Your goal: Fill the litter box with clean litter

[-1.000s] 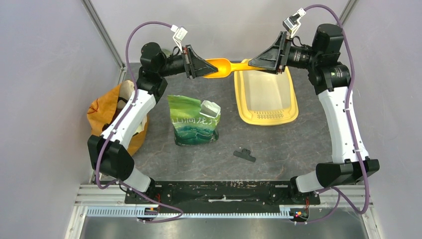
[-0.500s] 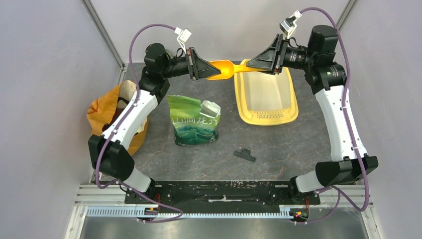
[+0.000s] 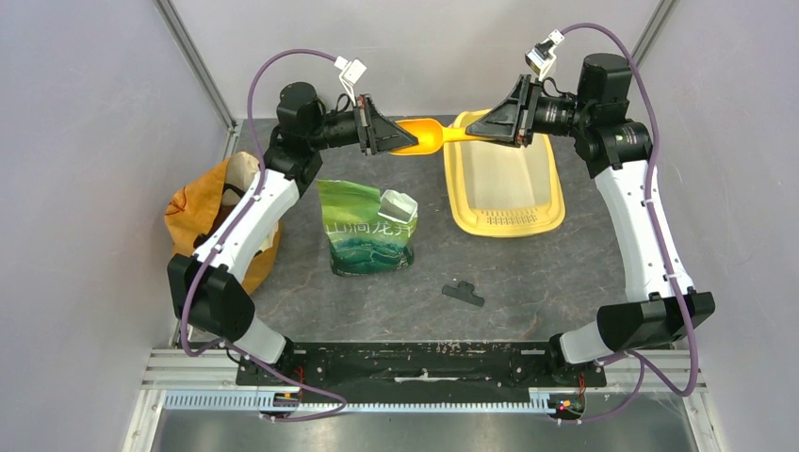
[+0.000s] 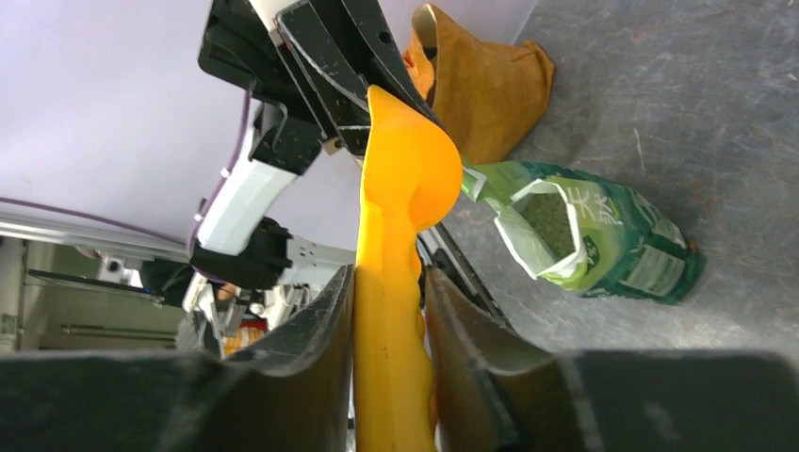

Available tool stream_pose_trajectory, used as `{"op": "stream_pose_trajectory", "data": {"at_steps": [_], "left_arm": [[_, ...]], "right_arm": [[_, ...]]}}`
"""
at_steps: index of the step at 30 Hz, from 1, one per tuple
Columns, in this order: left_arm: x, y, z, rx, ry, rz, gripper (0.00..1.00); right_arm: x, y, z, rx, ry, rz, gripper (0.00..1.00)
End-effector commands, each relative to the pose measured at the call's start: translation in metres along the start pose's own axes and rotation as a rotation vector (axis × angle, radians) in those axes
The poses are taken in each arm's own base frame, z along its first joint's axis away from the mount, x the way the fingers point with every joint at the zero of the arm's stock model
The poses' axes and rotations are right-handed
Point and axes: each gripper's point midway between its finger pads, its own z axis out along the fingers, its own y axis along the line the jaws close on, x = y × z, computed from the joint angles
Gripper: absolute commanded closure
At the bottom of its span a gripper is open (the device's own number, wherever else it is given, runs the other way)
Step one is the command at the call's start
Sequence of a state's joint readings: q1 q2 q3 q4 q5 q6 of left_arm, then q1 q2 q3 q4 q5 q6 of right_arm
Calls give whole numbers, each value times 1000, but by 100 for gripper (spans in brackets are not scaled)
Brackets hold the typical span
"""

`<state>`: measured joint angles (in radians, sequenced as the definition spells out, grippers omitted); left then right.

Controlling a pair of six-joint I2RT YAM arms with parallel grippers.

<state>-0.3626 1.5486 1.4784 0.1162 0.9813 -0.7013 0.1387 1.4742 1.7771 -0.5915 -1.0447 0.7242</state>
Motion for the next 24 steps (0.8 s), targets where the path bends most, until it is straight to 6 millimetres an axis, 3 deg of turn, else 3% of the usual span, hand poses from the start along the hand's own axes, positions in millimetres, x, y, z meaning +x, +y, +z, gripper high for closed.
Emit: {"op": "stream_pose_trajectory", "data": {"at_steps": [1,3,4,8,9,13,19,21,24], "left_arm": [[-8,1,3,-13,-10,64,98],[-7,2,4,-20,-2,68,97],[-7,2,3,-23,2,72,90],[-6,1,-8,-56,48,143,23],[-6,1,-17,-71,68,174,17],[-15,6,-62,-188,192,457,14],[41,17,-127,-235,529,684,13],[58,20,-138,-236,594,707,13],[68,34,-146,-266,640,744,13]], "right_arm": [[8,9,1,-33,37,-24,75],[7,8,2,-34,39,-21,90],[7,8,2,-34,39,-21,97],[2,5,0,-24,28,-25,100],[0,2,-1,-14,21,-25,100],[-10,-16,-12,40,-16,-6,100],[-8,-30,-19,95,-22,-13,100],[-8,-36,-19,122,-23,-13,100],[-12,-43,-18,143,-30,-16,100]]}}
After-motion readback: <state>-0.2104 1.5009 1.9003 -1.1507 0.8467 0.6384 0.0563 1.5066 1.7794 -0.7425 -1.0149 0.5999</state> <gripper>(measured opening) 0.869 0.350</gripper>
